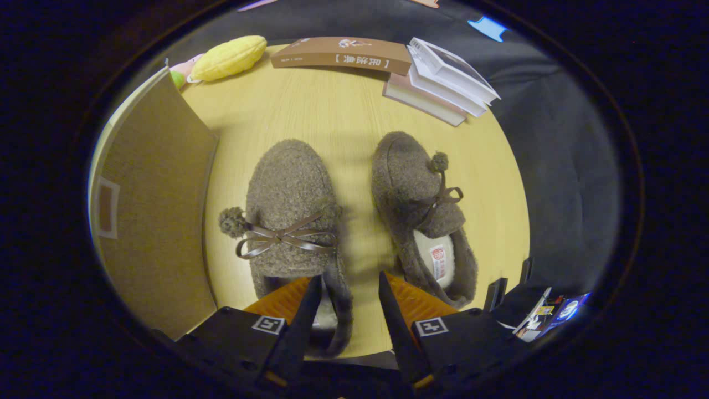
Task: Open the storage box then place both shoes into the box .Put the left shoe in first, then the right shoe, with the right side of both shoes facing outward in a uniform manner.
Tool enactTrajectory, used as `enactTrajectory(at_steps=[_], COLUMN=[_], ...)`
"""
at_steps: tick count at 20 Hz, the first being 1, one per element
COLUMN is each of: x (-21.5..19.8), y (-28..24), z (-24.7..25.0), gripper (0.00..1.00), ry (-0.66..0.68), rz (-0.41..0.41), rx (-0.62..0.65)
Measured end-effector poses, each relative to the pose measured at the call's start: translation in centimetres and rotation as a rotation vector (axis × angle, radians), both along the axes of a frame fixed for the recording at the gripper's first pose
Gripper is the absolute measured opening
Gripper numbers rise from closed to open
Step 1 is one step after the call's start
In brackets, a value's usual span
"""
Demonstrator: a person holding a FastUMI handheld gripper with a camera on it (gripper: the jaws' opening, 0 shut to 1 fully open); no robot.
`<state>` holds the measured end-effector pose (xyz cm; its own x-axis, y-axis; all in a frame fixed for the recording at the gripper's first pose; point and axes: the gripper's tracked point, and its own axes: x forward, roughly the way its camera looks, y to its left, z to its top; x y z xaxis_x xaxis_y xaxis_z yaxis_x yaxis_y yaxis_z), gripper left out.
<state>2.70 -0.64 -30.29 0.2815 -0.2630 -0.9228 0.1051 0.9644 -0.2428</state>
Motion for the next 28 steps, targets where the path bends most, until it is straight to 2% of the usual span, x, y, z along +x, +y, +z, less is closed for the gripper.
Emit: enactTrajectory(at_steps=[4,8,10,13,19,24,28], x=[-0.2,-0.1,0.0,-0.1,-0.1,-0.8,-1.3], y=[-0.3,1.5,2.0,2.1,2.2,2.3,3.3], z=[-0.5,-1.0,-1.4,-1.2,-1.3,-0.5,1.5], gripper=[0.61,0.29,0.13,0.13,0.04,0.03,0.03], ry=[0.013,0.026,0.051,0.072,0.052,0.035,-0.02], rz=[-0.028,0.005,0.045,0.083,0.055,0.062,0.015], rx=[0.034,0.108,0.086,0.048,0.035,0.02,0.043])
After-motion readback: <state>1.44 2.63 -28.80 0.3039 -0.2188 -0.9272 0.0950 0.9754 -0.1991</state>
